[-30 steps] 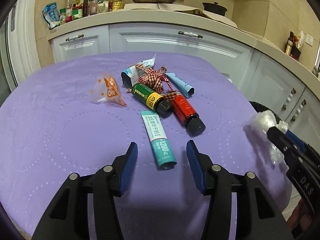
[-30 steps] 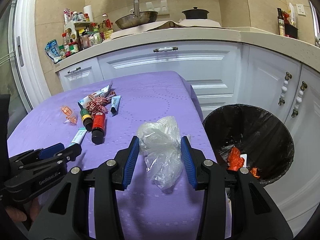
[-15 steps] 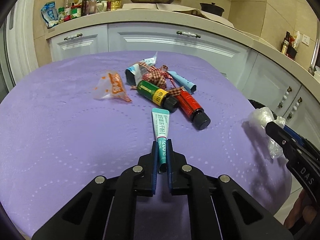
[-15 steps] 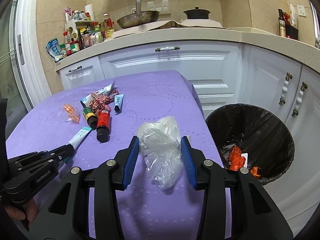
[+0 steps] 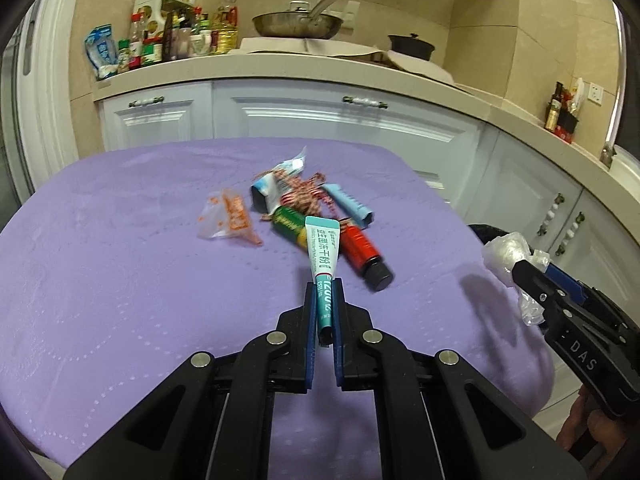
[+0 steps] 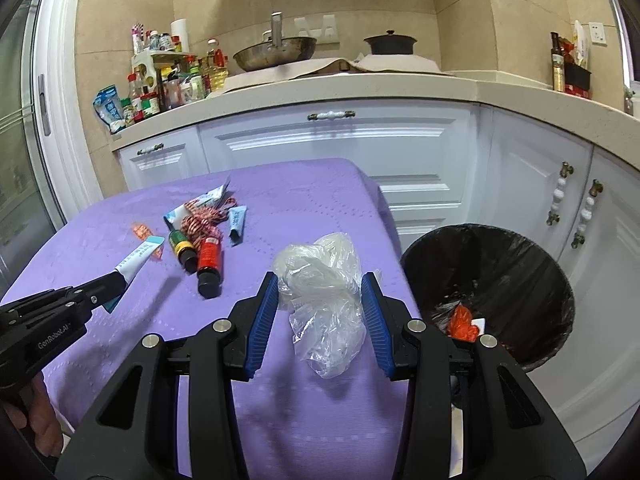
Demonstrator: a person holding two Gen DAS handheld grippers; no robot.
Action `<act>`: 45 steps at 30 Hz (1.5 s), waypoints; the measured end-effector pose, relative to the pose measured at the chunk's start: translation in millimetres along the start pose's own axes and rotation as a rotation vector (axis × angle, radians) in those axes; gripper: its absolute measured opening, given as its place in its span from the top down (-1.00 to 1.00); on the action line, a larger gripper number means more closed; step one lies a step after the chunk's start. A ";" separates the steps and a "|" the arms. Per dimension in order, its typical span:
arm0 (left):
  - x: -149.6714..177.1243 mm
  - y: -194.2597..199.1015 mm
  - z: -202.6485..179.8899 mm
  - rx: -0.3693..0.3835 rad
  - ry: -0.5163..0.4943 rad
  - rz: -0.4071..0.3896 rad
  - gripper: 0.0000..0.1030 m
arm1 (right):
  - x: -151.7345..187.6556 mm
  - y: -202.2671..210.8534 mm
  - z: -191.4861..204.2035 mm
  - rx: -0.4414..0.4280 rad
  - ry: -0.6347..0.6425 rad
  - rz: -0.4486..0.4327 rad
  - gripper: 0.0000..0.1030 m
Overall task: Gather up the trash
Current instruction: 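Carry teal tube and plastic bag over the black bin and open both tools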
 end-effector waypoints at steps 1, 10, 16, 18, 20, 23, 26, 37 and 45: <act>-1.8 -0.1 -3.3 0.006 -0.005 -0.003 0.86 | -1.2 2.3 -3.5 0.008 -0.004 -0.004 0.20; -15.2 -6.0 -47.1 0.075 -0.076 -0.020 0.86 | -13.4 17.2 -49.8 0.098 -0.045 -0.043 0.20; -25.2 -16.1 -82.8 0.120 -0.131 -0.021 0.86 | -21.0 25.6 -90.0 0.169 -0.080 -0.068 0.20; -28.1 -19.0 -94.9 0.135 -0.148 -0.022 0.86 | -22.8 26.9 -101.3 0.186 -0.091 -0.074 0.20; -31.2 -22.4 -110.1 0.151 -0.170 -0.026 0.86 | -25.4 28.3 -114.5 0.207 -0.100 -0.081 0.20; -33.9 -28.7 -130.8 0.174 -0.198 -0.023 0.85 | -28.5 27.8 -130.7 0.230 -0.110 -0.088 0.20; -36.0 -35.3 -150.9 0.193 -0.220 -0.016 0.86 | -30.4 26.1 -143.1 0.245 -0.116 -0.091 0.20; -42.4 -66.1 -205.8 0.210 -0.291 0.009 0.86 | -29.1 6.9 -184.4 0.271 -0.152 -0.075 0.20; -46.1 -89.9 -228.9 0.215 -0.309 0.051 0.83 | -29.8 -7.3 -206.6 0.289 -0.165 -0.068 0.18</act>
Point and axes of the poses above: each gripper's, at about its wrist camera, not at the fingertips, and y roughly against the way its jaws point, z to its left, x to its underside, the point moved 8 cm from there along -y, roughly the way its jaws point, and after that the axes turned 8 degrees about z, right-handed, at the moved point
